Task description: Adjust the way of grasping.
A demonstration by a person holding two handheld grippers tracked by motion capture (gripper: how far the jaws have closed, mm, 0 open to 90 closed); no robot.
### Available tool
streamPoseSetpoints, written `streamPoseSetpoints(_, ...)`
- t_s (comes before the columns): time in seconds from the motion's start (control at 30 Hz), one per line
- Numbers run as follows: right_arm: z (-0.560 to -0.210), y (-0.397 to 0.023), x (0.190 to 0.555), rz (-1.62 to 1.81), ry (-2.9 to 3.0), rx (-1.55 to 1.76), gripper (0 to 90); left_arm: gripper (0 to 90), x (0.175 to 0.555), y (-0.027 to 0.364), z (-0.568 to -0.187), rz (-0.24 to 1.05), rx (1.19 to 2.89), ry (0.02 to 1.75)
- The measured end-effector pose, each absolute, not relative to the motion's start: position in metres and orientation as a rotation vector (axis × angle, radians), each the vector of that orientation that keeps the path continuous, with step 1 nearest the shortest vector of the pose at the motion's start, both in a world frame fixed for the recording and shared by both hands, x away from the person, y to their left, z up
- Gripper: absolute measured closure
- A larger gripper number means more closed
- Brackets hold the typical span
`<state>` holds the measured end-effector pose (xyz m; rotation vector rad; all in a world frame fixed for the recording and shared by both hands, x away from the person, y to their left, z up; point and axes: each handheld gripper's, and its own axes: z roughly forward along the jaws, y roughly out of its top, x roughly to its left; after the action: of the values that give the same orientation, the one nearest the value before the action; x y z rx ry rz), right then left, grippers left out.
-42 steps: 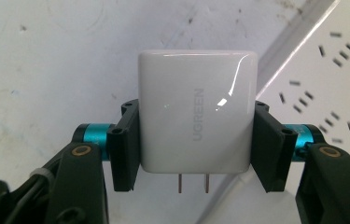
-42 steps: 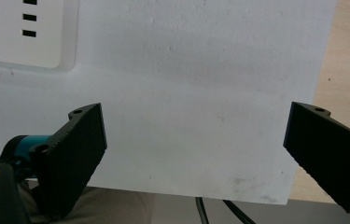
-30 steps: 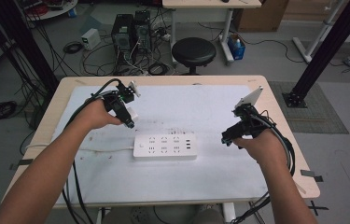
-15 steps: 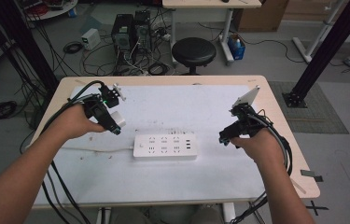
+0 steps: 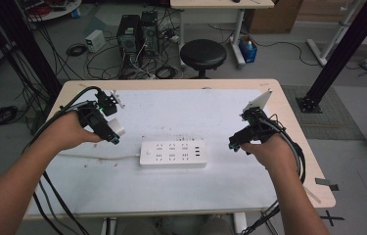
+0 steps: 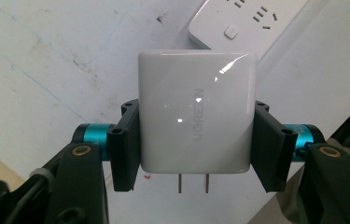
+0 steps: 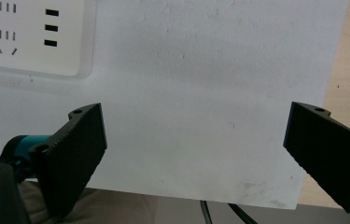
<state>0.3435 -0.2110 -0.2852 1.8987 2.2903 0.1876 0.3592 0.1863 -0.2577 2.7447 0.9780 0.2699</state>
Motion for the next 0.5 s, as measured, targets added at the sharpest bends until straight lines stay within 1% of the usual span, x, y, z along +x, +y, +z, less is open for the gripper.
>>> streamPoseSetpoints(0.23, -0.2825, -0.2114, 0.3416, 0.193, 2.292, 1.900, 5.4, 42.6, 0.3577, 0.1835, -0.2591, 0.254, 2.751, 0.936)
streamPoseSetpoints(0.5, -0.2820, -0.2103, 0.3413, 0.215, 2.293, 1.917, 5.4, 42.6, 0.3579, 0.1782, -0.2608, 0.233, 2.754, 0.842)
